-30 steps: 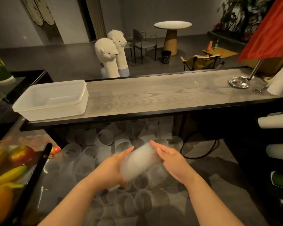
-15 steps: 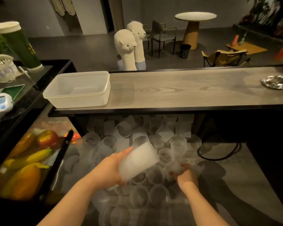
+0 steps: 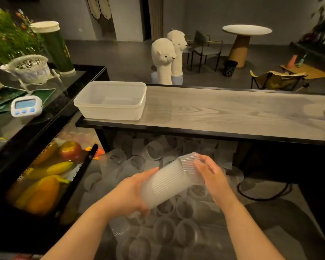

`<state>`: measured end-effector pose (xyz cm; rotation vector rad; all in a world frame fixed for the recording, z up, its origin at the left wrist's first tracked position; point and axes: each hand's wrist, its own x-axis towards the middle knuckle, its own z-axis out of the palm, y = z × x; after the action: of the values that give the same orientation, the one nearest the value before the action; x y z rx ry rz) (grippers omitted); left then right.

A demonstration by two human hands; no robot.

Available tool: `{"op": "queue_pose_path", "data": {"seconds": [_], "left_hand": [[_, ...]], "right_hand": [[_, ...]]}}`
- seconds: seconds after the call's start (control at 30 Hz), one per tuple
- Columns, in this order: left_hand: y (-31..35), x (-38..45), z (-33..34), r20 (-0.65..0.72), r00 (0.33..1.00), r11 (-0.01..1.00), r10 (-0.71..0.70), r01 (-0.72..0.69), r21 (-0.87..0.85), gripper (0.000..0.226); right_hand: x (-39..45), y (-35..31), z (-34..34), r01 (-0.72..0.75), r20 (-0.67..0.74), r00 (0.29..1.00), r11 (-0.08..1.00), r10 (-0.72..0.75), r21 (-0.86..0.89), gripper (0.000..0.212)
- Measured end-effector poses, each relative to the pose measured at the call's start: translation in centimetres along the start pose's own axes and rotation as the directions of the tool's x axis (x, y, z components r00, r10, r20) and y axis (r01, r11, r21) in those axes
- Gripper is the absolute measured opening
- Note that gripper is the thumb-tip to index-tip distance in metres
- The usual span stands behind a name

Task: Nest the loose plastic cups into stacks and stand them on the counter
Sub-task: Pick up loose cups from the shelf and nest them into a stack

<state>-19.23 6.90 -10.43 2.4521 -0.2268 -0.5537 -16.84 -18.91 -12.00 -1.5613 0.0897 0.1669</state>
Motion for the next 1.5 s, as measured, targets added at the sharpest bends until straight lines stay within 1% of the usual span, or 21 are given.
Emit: {"op": "queue_pose_path", "data": {"seconds": [0.17,0.3,0.43,0.6,0.73,0.83,0.9,0.93,0.97,1.0,1.03,1.07,1.1,1.13,1.17,1.2,1.23,1.3,1.4,1.43,1.5], "left_hand": [[0.5,-0.2,-0.4,-0.002,1.000,1.000,-0.020,0.020,0.003,0.117],[0.4,-0.3,-0.1,-0.012,0.999,0.999,-0.030,0.030,0.021,0.116],[0.5,-0.1,0.1,-0.013,0.999,0.999,-0.030,0.030,0.030,0.115],[0.9,-0.5,0.0,-0.016,1.000,0.999,-0.001,0.002,0.045,0.112],[1.4,-0.4,0.3,-0.035,0.999,0.998,0.023,-0.021,0.063,0.113],[1.7,0.0,0.3,-0.082,0.996,0.997,0.022,-0.017,0.069,0.115],[1.5,-0.1,0.3,-0.087,0.996,0.995,0.000,0.008,0.095,0.117],[1.2,-0.2,0.4,-0.086,0.996,0.995,-0.013,0.022,0.102,0.117],[0.9,-0.3,0.5,-0.083,0.996,0.995,-0.026,0.034,0.097,0.117],[0.5,-0.4,0.6,-0.085,0.996,0.995,-0.037,0.044,0.088,0.117],[0.1,-0.5,0.7,-0.095,0.994,0.996,-0.049,0.056,0.075,0.117],[-0.3,-0.6,0.8,-0.108,0.992,0.995,-0.063,0.070,0.064,0.118],[-0.6,-0.7,0.8,-0.121,0.990,0.995,-0.076,0.084,0.057,0.118],[-0.9,-0.9,0.8,-0.129,0.988,0.994,-0.089,0.097,0.052,0.118],[-1.2,-1.1,0.7,-0.136,0.986,0.993,-0.100,0.108,0.051,0.117],[-1.4,-1.3,0.7,-0.144,0.984,0.992,-0.107,0.115,0.051,0.117],[-1.7,-1.4,0.7,-0.149,0.983,0.992,-0.110,0.119,0.050,0.117],[-1.9,-1.6,0.8,-0.148,0.983,0.991,-0.110,0.119,0.057,0.117],[-2.2,-1.9,1.1,-0.129,0.985,0.990,-0.117,0.125,0.058,0.117],[-2.3,-1.9,1.3,-0.124,0.985,0.991,-0.117,0.125,0.057,0.117],[-2.5,-1.8,1.5,-0.117,0.987,0.991,-0.113,0.121,0.056,0.116]], "right_hand": [[0.9,-0.3,-0.1,0.022,-0.029,0.999,0.999,-0.023,-0.036,0.022],[1.0,-0.1,-0.1,0.022,0.008,1.000,0.997,-0.021,-0.076,0.023],[1.3,-0.2,-1.0,0.028,-0.007,1.000,0.993,-0.029,-0.115,0.024],[1.0,-1.0,-2.1,0.041,0.033,0.999,0.983,-0.036,-0.177,0.028],[0.9,-0.9,-0.7,0.059,0.130,0.991,0.968,-0.027,-0.246,0.027],[0.0,0.1,1.5,0.021,0.165,0.986,0.978,0.014,-0.209,0.049],[-0.4,0.8,1.9,-0.030,0.236,0.970,0.992,0.059,-0.125,0.055],[-0.3,1.1,1.8,-0.053,0.266,0.961,0.995,0.073,-0.084,0.054],[-0.1,2.0,1.2,-0.074,0.251,0.963,0.994,0.093,-0.086,0.050],[0.4,2.8,0.9,-0.089,0.191,0.976,0.992,0.105,-0.089,0.041],[0.8,3.7,0.6,-0.117,0.076,0.989,0.981,0.130,-0.152,0.029],[1.4,5.0,0.2,-0.148,-0.067,0.989,0.954,0.135,-0.261,0.018],[1.9,6.6,0.0,-0.235,-0.174,0.968,0.887,0.178,-0.398,0.015],[2.2,7.7,0.0,-0.343,-0.226,0.937,0.818,0.265,-0.463,0.023],[1.9,8.9,-0.1,-0.363,-0.175,0.928,0.701,0.328,-0.614,0.036],[1.8,10.0,-0.1,-0.337,-0.139,0.922,0.570,0.361,-0.749,0.045],[1.6,10.7,0.0,-0.307,-0.139,0.927,0.490,0.349,-0.816,0.047],[1.2,11.9,-0.1,-0.263,-0.129,0.943,0.451,0.307,-0.853,0.039],[1.2,13.0,-0.8,-0.293,-0.199,0.944,0.390,0.263,-0.873,0.028],[1.2,13.1,-1.0,-0.324,-0.224,0.934,0.399,0.277,-0.858,0.028],[1.0,12.9,-1.7,-0.395,-0.277,0.914,0.496,0.295,-0.773,0.025]]}}
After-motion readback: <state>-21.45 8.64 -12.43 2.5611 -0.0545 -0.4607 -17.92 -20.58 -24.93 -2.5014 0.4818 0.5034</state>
